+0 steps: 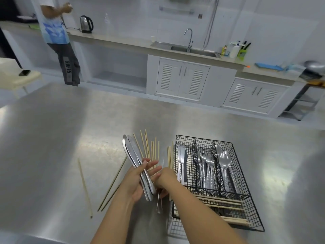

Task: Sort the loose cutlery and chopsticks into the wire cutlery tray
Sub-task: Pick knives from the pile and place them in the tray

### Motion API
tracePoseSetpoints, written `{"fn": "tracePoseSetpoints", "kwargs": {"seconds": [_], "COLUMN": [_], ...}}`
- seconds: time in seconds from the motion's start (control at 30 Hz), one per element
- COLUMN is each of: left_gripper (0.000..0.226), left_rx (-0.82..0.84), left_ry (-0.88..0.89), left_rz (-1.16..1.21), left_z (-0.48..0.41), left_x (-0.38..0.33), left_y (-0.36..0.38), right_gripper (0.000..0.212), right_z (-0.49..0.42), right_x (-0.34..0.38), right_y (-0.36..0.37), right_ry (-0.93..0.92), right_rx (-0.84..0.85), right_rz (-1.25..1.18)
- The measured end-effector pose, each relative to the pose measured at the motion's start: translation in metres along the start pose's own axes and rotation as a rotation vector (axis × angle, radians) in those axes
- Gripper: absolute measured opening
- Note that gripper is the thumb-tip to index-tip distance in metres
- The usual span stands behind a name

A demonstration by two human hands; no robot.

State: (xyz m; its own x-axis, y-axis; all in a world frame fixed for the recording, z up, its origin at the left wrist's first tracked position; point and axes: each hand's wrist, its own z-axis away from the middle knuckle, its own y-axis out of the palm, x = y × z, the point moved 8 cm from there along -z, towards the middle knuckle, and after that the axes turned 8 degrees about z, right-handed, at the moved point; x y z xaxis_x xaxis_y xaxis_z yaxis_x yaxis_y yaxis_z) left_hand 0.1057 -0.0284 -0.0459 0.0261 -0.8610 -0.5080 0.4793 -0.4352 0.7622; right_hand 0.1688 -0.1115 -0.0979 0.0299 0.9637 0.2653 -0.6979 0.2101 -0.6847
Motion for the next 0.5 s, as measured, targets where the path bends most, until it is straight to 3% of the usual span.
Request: {"fn": "tracePoseSetpoints", "kwargs": {"seconds": [0.17, 0.3, 0.37, 0.43, 0.5], "left_gripper": [0.018, 0.018, 0.019, 0.019, 0.019], "left_rx": [-0.01, -0.024, -0.025, -0.029, -0.033], "left_ry": [0.003, 0.041, 0.043, 0.039, 0.032], "left_rz": [0.004, 0.003, 0.011, 0.015, 0.004], "left_z": [-0.002, -0.004, -0.005, -0.006, -0.006], "left_x": [-0.002, -0.01, -0.01, -0.01, -0.009], "left_y": [-0.003, -0.01, -0.012, -0.011, -0.01], "right_gripper": [0.025, 0.005, 0.025, 0.033, 0.027], "right_z": [-0.003, -0.002, 0.001, 0.002, 0.005], "right_x": [0.006, 0.006, 0.008, 0.002, -0.007], "right_y": [-0.005, -0.006, -0.012, -0.021, -0.042], "right_ry": [-0.105, -0.042, -0.082, -0.09, -0.11], "right_rx": [-0.166, -0.102, -0.108, -0.093, -0.05], "right_rz": [-0.074, 0.062, 0.082, 0.009, -0.231]}}
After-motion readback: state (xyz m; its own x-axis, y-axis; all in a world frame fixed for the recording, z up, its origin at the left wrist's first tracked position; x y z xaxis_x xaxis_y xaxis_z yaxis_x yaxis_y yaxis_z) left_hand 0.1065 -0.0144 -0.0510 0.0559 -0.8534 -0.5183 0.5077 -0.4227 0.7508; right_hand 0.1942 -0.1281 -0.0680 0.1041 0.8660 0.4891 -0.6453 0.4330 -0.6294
